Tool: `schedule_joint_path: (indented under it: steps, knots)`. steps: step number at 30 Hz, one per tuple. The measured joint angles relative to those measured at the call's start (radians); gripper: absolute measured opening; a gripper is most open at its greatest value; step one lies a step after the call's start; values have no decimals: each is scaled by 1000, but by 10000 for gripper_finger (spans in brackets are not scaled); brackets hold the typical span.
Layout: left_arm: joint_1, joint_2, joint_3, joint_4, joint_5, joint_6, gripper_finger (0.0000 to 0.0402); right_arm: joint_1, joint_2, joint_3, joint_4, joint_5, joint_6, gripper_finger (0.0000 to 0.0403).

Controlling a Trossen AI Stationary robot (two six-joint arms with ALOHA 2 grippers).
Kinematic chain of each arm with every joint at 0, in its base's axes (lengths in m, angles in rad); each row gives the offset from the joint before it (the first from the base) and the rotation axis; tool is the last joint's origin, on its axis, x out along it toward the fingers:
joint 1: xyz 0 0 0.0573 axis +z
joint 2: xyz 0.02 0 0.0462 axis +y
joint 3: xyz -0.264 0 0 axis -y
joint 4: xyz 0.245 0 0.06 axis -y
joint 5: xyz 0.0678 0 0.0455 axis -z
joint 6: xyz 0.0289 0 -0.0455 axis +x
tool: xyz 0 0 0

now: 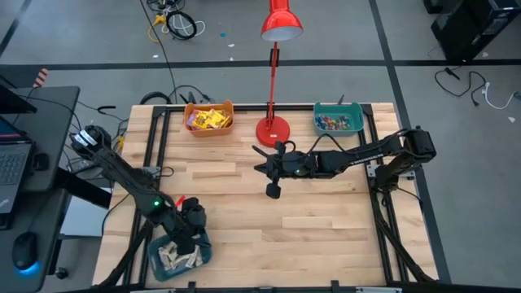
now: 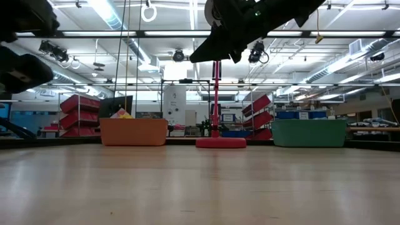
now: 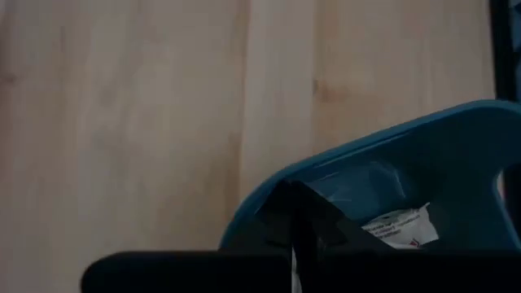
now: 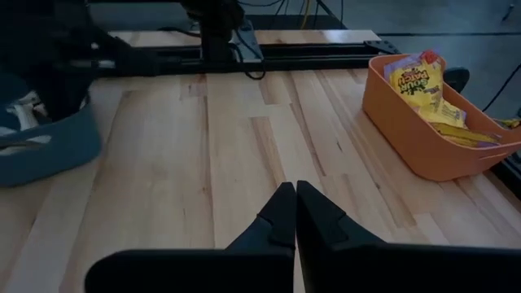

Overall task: Sort candy
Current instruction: Move the blue bin to the bottom left of the table

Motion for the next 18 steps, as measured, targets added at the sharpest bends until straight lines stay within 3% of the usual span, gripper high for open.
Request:
schedule_joint_path:
  steps: [12,18]
  knots:
    - [142,0,0,1,-41,282,0,13,0,0,-115,111,-2,0]
    - [228,0,0,23,-65,399,0,42,-57,0,-157,278,-3,0]
